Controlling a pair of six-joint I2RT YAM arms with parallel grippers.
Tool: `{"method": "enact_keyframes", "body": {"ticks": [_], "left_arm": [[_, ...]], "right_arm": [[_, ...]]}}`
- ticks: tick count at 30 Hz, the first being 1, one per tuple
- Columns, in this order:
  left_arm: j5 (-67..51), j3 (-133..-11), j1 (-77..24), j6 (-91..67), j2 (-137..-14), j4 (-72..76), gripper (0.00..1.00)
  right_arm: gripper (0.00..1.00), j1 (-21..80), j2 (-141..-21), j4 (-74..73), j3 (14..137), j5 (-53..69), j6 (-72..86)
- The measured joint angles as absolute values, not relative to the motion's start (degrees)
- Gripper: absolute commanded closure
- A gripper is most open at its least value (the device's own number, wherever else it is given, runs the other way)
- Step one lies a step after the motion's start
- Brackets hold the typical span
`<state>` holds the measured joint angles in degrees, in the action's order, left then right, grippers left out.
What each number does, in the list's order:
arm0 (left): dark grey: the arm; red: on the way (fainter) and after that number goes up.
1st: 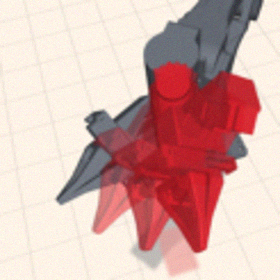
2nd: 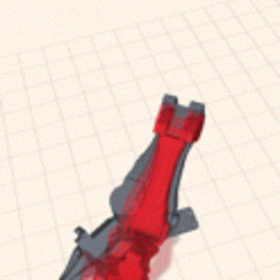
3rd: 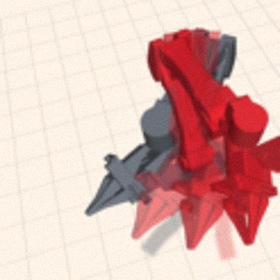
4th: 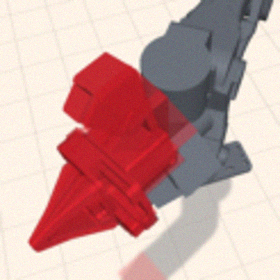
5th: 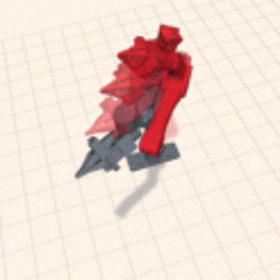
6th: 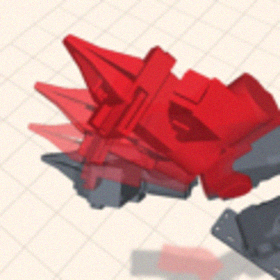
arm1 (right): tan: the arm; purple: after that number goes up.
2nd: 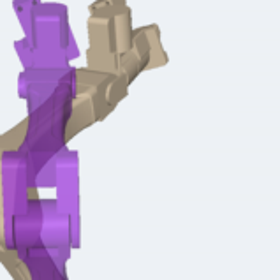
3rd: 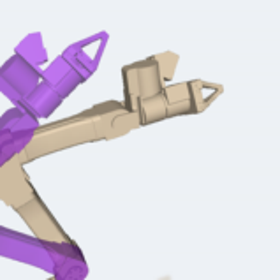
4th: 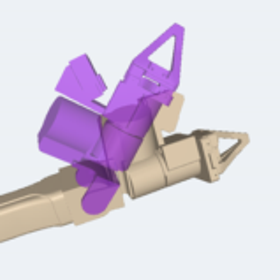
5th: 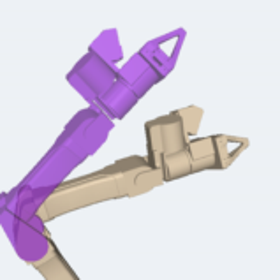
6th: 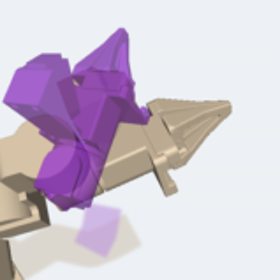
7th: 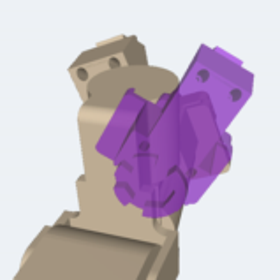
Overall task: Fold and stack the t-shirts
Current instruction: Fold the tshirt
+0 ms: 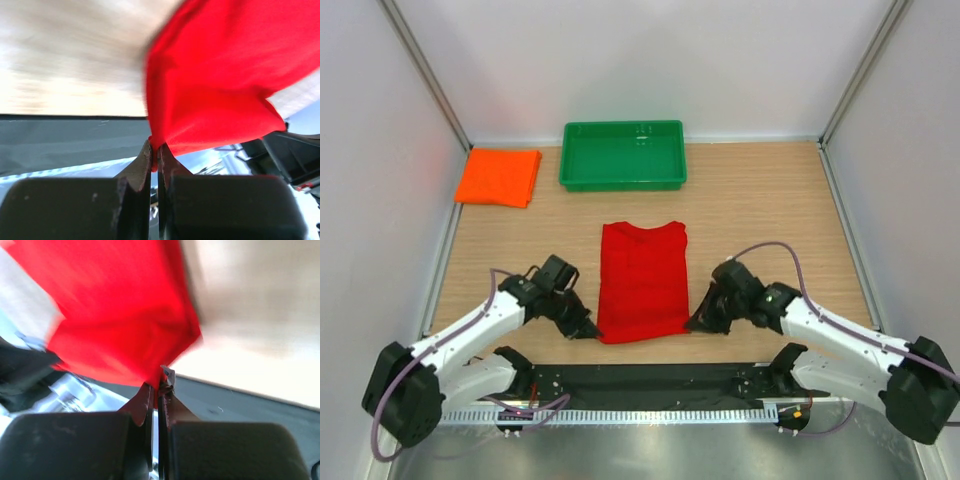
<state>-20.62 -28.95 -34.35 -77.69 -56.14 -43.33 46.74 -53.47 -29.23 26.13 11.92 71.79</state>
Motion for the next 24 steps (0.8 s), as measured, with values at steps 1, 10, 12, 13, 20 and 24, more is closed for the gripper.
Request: {"method": "enact_keyframes", "body": {"ticks": [1, 10, 12, 13, 20, 24], "left_arm": [[-20.3, -30.9, -33.8, -77.1, -58.0, -43.6, 1.00], [-19.5, -51.0, -23.6, -65.2, -75.3, -45.2, 1.00], [-19.7, -54.5, -22.3, -63.1, -78.8, -45.7, 1.00], [-19.7, -56.6, -21.8, -62.0, -80.9, -46.1, 1.00], [-20.2, -69.6, -18.5, -56.2, -92.7, -47.9, 1.00], [-20.0, -76.0, -17.1, -54.2, -98.3, -49.0, 1.00]], "right_arm": [[0.99, 43.7, -55.2, -29.4, 28.1, 13.1, 69.8], [0.99, 29.6, -72.3, -34.2, 45.4, 20.0, 52.1], [0.99, 27.7, -75.5, -34.6, 48.3, 21.3, 49.4], [0.99, 27.0, -76.9, -34.9, 49.6, 21.8, 48.4], [0.99, 22.1, -89.1, -35.9, 60.7, 25.3, 42.7], [0.99, 20.3, -95.0, -36.1, 67.0, 26.8, 40.6]]}}
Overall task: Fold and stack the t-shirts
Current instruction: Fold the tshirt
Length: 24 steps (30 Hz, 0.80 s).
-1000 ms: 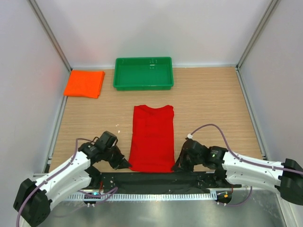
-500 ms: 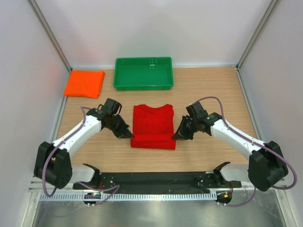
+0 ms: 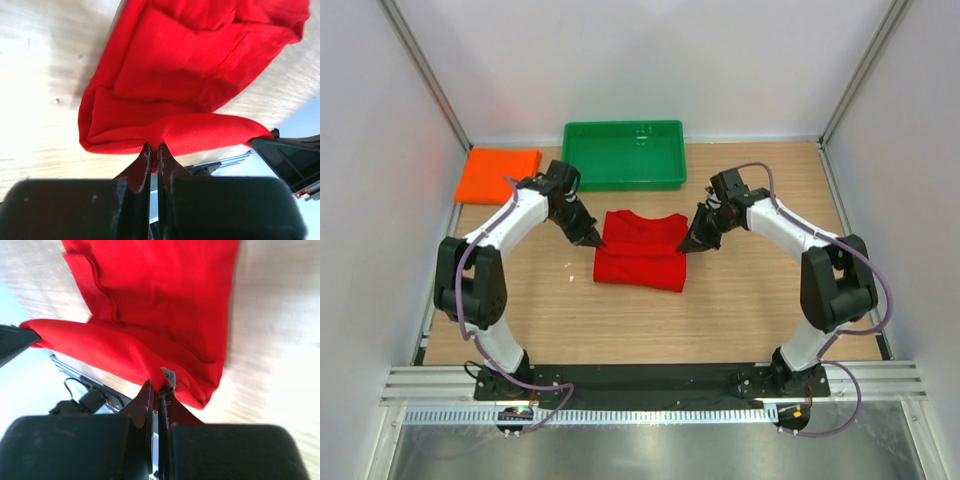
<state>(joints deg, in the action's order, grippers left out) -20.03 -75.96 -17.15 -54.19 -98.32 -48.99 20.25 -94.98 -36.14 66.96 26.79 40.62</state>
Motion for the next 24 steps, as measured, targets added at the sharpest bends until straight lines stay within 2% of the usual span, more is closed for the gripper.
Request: {"method": "enact_keyframes", "body": {"ticks": [14, 24], "left_arm": [[-20.6, -97.4, -15.1, -51.3, -114.8, -50.7, 1.00], [-21.1, -102.9, -13.7, -50.6, -122.5, -51.0, 1.00]], "right_arm": [[0.99, 14.8, -111.5, -36.9, 83.5, 30.5, 37.2], [0.99, 13.4, -118.8, -37.2, 90.3, 33.0, 36.5]]}}
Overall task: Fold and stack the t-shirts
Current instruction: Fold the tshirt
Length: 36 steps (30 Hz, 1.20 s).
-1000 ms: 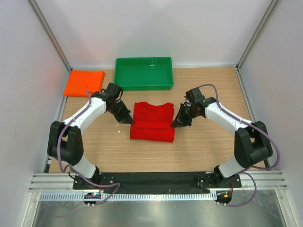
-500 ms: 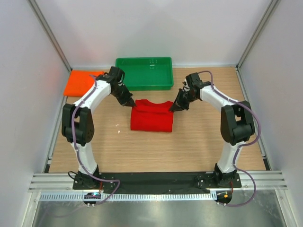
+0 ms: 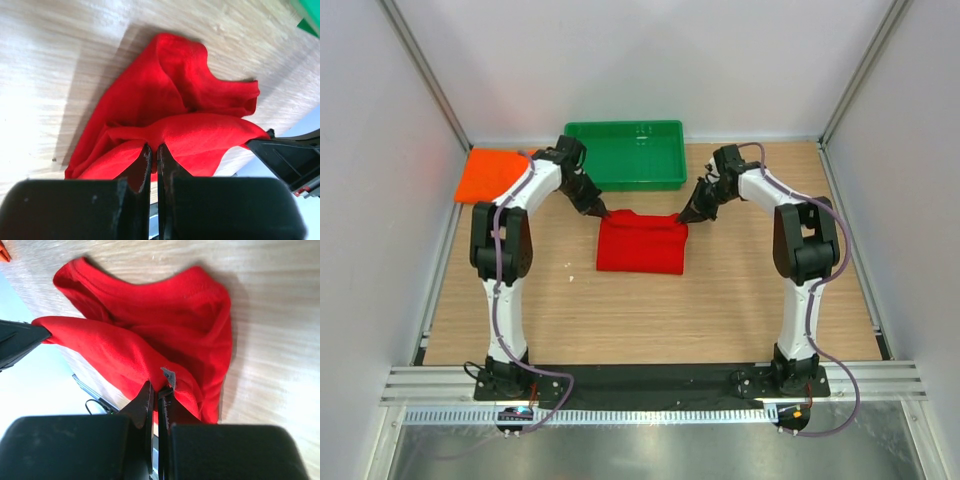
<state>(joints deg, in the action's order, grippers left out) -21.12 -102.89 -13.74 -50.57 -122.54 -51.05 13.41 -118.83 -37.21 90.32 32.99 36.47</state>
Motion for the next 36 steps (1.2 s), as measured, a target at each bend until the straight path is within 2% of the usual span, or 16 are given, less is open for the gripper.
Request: {"method": "enact_keyframes", "body": {"ticks": [19, 20, 21, 22, 23, 24, 25, 26, 27, 32, 36], "left_arm": [[-23.8, -112.5, -12.7, -50.5, -131.5, -50.1, 0.99], [-23.9, -112.6, -12.7, -50.4, -131.7, -49.7, 0.95], [-24.1, -112.7, -12.7, -50.2, -131.7, -49.3, 0.89], [-24.1, -112.8, -12.7, -50.0, -131.8, -49.0, 0.77], [-24.1, -113.1, -12.7, -49.3, -132.0, -48.6, 0.72], [-23.9, -113.4, -12.7, -48.7, -132.1, -48.3, 0.67], [-23.5, -113.4, -12.7, -48.1, -132.1, -47.9, 0.58], [-22.9, -113.5, -12.7, -47.3, -132.0, -47.8, 0.54], [-21.7, -113.6, -12.7, -46.5, -131.7, -47.9, 0.52], [-14.8, -112.7, -12.7, -41.4, -126.5, -49.3, 0.52], [-14.3, -104.0, -13.1, -38.9, -114.0, -47.3, 0.61]], "right_arm": [[0.98, 12.5, -124.2, -37.8, 96.7, 33.3, 36.1], [0.96, 12.3, -124.2, -37.8, 96.7, 33.3, 36.1], [0.84, 12.2, -124.2, -37.8, 96.7, 33.2, 36.1], [0.79, 12.1, -124.3, -37.8, 96.8, 33.1, 36.2], [0.73, 12.0, -124.5, -37.9, 96.9, 32.9, 36.0], [0.60, 12.0, -124.7, -38.0, 97.2, 32.4, 35.9], [0.55, 11.9, -125.0, -38.5, 97.6, 31.7, 35.7], [0.51, 11.9, -125.4, -39.8, 98.6, 30.6, 34.9], [0.45, 11.9, -125.7, -41.2, 99.8, 29.5, 34.0], [0.44, 12.4, -124.9, -48.6, 105.6, 21.1, 28.6], [0.43, 16.2, -120.7, -52.0, 105.8, 16.1, 27.1]]}}
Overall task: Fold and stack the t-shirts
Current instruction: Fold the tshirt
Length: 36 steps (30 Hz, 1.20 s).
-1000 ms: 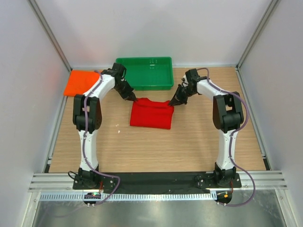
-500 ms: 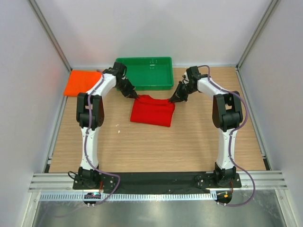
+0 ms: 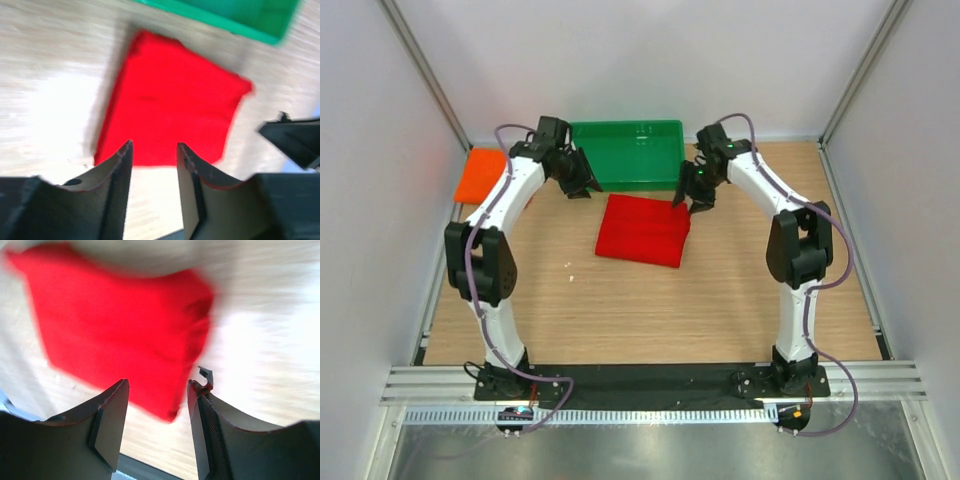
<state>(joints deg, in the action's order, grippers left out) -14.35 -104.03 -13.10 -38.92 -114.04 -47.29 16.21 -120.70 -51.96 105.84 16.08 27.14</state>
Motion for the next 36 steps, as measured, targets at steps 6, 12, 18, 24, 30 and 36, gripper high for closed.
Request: {"method": "enact_keyframes", "body": {"ticks": [6, 12, 18, 24, 30, 36], "left_arm": [[-18.0, -95.4, -15.7, -38.4, -107.6, -43.3, 0.61], [-21.1, -96.4, -18.1, -37.1, -121.0, -42.9, 0.63], [-21.0, -92.8, -18.8, -36.0, -123.2, -42.6, 0.63], [-20.5, -80.2, -20.6, -36.2, -115.4, -40.0, 0.64], [-19.4, -68.4, -23.3, -37.4, -104.6, -40.5, 0.62], [-19.1, -69.4, -23.1, -37.5, -96.9, -43.3, 0.61]], "right_arm": [[0.44, 29.1, -116.8, -49.1, 104.6, 15.7, 29.0], [0.47, 32.0, -122.1, -49.8, 104.8, 13.5, 28.6], [0.48, 32.2, -122.9, -50.8, 101.0, 9.2, 27.9], [0.48, 35.0, -117.1, -48.5, 88.7, 7.0, 27.9], [0.47, 37.5, -104.9, -48.9, 77.9, 5.2, 28.2], [0.62, 37.0, -98.6, -50.9, 79.7, 5.2, 29.0]]}}
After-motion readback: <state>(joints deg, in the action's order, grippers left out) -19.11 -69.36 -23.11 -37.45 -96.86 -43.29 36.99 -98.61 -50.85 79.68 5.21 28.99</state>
